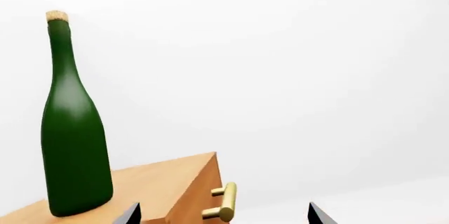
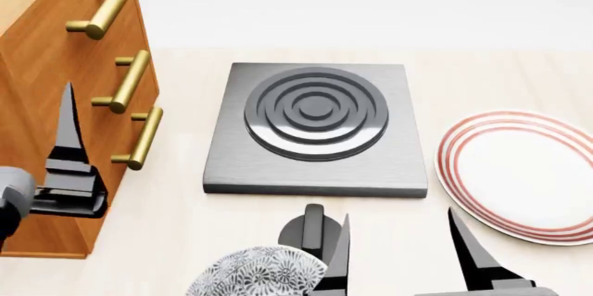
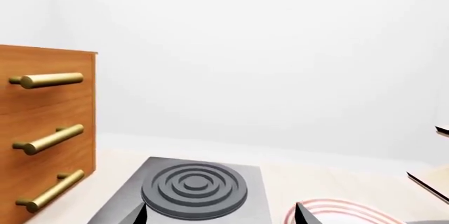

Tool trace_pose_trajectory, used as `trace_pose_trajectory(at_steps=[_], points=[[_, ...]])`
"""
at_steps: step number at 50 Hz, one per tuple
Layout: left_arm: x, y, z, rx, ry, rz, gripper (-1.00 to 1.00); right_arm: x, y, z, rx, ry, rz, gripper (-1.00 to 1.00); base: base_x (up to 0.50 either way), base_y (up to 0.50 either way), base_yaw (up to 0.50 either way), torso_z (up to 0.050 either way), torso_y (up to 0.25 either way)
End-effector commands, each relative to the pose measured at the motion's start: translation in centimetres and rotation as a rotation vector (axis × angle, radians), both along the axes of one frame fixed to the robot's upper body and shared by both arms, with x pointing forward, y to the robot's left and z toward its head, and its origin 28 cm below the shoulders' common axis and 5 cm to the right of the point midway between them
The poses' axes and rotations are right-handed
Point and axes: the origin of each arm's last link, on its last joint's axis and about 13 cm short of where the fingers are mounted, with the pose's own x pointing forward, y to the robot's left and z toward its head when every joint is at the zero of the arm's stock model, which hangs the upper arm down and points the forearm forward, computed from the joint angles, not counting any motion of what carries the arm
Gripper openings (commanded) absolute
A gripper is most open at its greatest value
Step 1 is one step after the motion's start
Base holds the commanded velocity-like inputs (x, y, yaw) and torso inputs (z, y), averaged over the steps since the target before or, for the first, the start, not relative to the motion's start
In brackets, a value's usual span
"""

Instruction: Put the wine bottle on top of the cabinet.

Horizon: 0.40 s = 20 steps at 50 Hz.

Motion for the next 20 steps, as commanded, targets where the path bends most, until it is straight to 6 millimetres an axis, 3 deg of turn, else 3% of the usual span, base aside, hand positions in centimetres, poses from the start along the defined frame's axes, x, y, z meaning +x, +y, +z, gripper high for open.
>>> trace_pose_trajectory(at_steps=[1,8,20], points=[[-2.1,-1.5,-1.9,-0.039,0.003,-0.099,1.00,0.1,0.1,0.5,0.001,-0.028,0.003,1.00,0.00,0.00,0.00,0.000,0.000],[-2.6,-1.8,-3.2,-0.049,0.038,-0.108,1.00,-0.1,0.2,0.8,-0.002,-0.033,0.011,1.00,0.00,0.00,0.00,0.000,0.000],[-3.0,-1.8,-3.7,-0.050,0.058,-0.105,1.00,-0.3,0.5,1.2,-0.003,-0.047,0.025,1.00,0.00,0.00,0.00,0.000,0.000]])
